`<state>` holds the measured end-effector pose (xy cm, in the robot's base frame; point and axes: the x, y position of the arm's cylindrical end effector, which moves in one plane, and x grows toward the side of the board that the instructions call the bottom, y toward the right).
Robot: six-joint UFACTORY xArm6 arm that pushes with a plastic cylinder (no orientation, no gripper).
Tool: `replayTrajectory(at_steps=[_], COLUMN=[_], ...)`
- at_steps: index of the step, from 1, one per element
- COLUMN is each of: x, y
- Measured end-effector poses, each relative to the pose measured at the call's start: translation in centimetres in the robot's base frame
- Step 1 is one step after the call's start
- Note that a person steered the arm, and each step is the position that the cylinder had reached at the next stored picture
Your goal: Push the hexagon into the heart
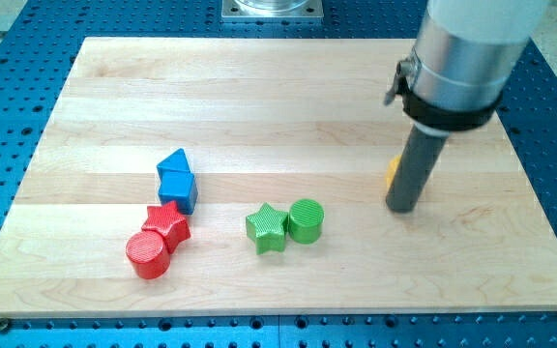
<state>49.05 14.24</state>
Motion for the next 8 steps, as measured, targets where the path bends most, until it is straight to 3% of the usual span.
replayTrajectory(at_steps=[3,4,6,8], x=[-1.3,-2.3,-3.1,-4.3], y=[-1.3,-4.5,2.4,4.6])
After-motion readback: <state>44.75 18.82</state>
